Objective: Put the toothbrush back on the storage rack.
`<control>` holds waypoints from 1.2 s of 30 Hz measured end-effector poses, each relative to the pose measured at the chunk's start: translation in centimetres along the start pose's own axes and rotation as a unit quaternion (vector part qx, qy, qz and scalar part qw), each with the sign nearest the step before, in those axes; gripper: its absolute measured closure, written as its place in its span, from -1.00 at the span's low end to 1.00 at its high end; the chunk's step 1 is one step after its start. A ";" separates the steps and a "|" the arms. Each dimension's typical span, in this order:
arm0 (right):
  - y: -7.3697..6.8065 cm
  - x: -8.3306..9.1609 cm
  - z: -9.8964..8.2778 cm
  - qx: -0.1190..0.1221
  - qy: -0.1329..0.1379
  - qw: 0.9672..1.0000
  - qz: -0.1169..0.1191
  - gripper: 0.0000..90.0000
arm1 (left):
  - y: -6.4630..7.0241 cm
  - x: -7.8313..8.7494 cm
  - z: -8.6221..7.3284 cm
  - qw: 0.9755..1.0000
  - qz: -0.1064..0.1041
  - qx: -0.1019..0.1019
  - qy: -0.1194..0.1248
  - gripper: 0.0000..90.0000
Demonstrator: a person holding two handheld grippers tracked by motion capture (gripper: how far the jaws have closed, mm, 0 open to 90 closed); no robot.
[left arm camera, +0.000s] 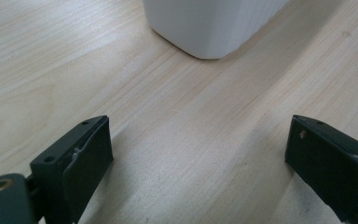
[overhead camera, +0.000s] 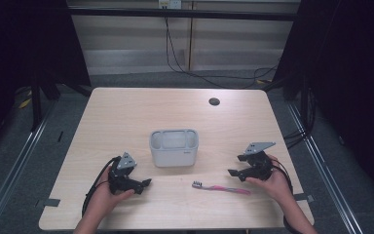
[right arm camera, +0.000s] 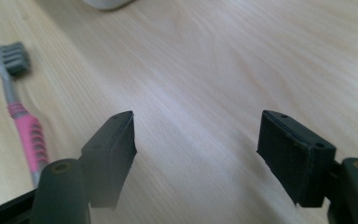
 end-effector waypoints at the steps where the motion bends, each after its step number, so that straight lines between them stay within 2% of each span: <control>1: -0.2 0.1 0.3 0.004 -0.003 1.000 0.004 -0.37 | 0.0 0.0 0.0 1.000 0.000 0.000 0.000 -0.85; 3: -0.5 0.2 0.9 0.013 -0.010 1.000 0.011 -0.33 | 0.0 0.0 0.0 1.000 0.000 0.000 0.000 -0.85; 5: -0.7 0.2 1.2 0.012 -0.014 1.000 0.020 -0.33 | 0.0 0.0 0.0 1.000 0.000 0.000 0.000 -0.85; 7: -1.5 0.1 1.8 0.029 -0.039 0.998 0.032 -0.30 | 0.0 0.0 0.0 1.000 0.000 0.000 0.000 -0.85; 8: -1.5 0.1 1.8 0.029 -0.039 0.998 0.032 -0.30 | 0.0 0.0 0.0 1.000 0.000 0.000 0.000 -0.85; 10: -2.3 0.1 2.6 0.040 -0.056 0.996 0.051 -0.25 | 0.0 0.0 0.0 1.000 0.000 0.000 0.000 -0.85; 15: -3.3 0.1 3.4 0.051 -0.082 0.993 0.066 -0.17 | 0.0 0.0 0.0 1.000 0.000 0.000 0.000 -0.85; 17: -4.2 0.0 4.0 0.067 -0.098 0.990 0.080 -0.13 | 0.0 0.0 0.0 1.000 0.000 0.000 0.000 -0.85; 18: -4.2 0.0 4.0 0.067 -0.098 0.990 0.080 -0.13 | 0.0 0.0 0.0 1.000 0.000 -0.001 -0.001 -0.85; 19: -4.7 -0.2 4.2 0.078 -0.102 0.988 0.088 -0.10 | 0.0 0.0 0.0 1.000 0.000 0.000 -0.001 -0.85; 23: -5.7 -0.6 4.6 0.094 -0.120 0.983 0.100 -0.05 | 0.0 0.0 0.0 1.000 -0.001 -0.003 -0.003 -0.85; 26: -6.3 -0.9 4.8 0.112 -0.135 0.978 0.108 -0.01 | 0.0 0.0 0.0 1.000 -0.001 -0.003 -0.003 -0.85; 29: -6.7 -1.2 5.0 0.115 -0.139 0.977 0.115 0.01 | 0.0 0.0 0.0 1.000 -0.002 -0.003 -0.003 -0.85; 30: -7.0 -1.5 5.1 0.116 -0.148 0.975 0.119 0.02 | 0.0 0.0 0.0 1.000 -0.002 -0.003 -0.003 -0.85; 32: -7.2 -1.6 5.1 0.117 -0.152 0.974 0.120 0.02 | 0.0 0.0 0.0 1.000 -0.002 -0.004 -0.003 -0.85; 34: -7.5 -1.9 5.1 0.125 -0.162 0.971 0.125 0.03 | 0.0 0.0 0.0 1.000 -0.001 -0.004 -0.003 -0.85; 36: -7.8 -2.0 5.2 0.129 -0.166 0.969 0.130 0.05 | 0.0 0.0 0.0 1.000 0.000 0.000 0.000 -0.85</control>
Point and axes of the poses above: each handheld gripper's, and its own axes: x roughly backward along the jaws, z roughly out of its top, y roughly to its right, the point moved 6 cm from there along -x, roughly forward along the jaws, and after that the axes turned 11 degrees about y, right-handed, at the moved point
